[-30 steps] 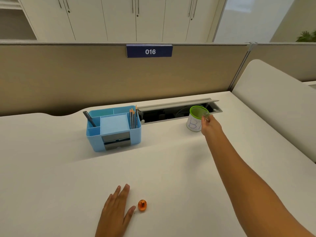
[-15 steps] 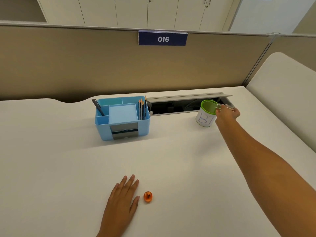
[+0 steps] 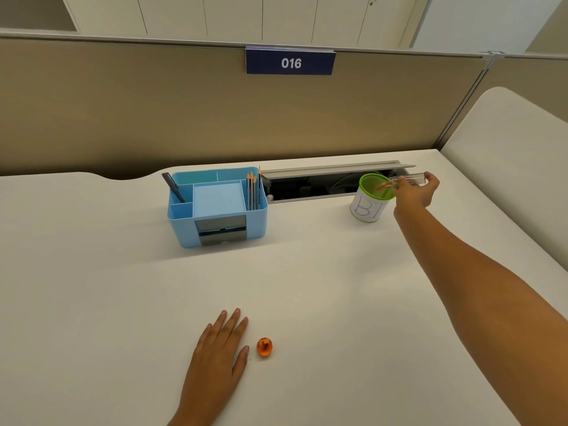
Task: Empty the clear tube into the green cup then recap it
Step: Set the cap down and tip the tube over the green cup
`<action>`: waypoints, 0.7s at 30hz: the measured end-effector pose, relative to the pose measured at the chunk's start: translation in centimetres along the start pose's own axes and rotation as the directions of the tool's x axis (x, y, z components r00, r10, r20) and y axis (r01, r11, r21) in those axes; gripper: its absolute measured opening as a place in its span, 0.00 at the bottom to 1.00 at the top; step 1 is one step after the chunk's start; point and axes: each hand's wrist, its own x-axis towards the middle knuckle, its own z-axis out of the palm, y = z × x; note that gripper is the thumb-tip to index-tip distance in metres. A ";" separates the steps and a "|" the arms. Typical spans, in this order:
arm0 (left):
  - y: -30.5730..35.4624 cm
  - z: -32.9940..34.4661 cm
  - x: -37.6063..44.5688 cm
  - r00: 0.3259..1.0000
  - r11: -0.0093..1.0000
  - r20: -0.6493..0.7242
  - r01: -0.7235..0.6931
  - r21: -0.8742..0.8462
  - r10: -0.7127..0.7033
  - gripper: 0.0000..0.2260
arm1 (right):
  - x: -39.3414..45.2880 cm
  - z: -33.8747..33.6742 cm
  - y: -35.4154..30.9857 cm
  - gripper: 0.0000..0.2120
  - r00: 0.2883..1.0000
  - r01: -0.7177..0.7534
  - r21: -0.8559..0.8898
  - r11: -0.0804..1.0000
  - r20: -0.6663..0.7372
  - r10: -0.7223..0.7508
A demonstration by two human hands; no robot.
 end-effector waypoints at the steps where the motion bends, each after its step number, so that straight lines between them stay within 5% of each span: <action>1: 0.0 0.0 0.0 1.000 1.000 0.000 0.000 0.002 0.000 0.30 | 0.0 0.0 0.0 0.25 1.000 -0.003 -0.001 1.000 -0.001 0.003; 21: -0.1 0.1 -0.1 1.000 1.000 0.004 -0.001 0.006 0.001 0.30 | 0.6 0.4 -0.2 0.24 0.992 0.098 -0.080 0.992 0.081 -0.092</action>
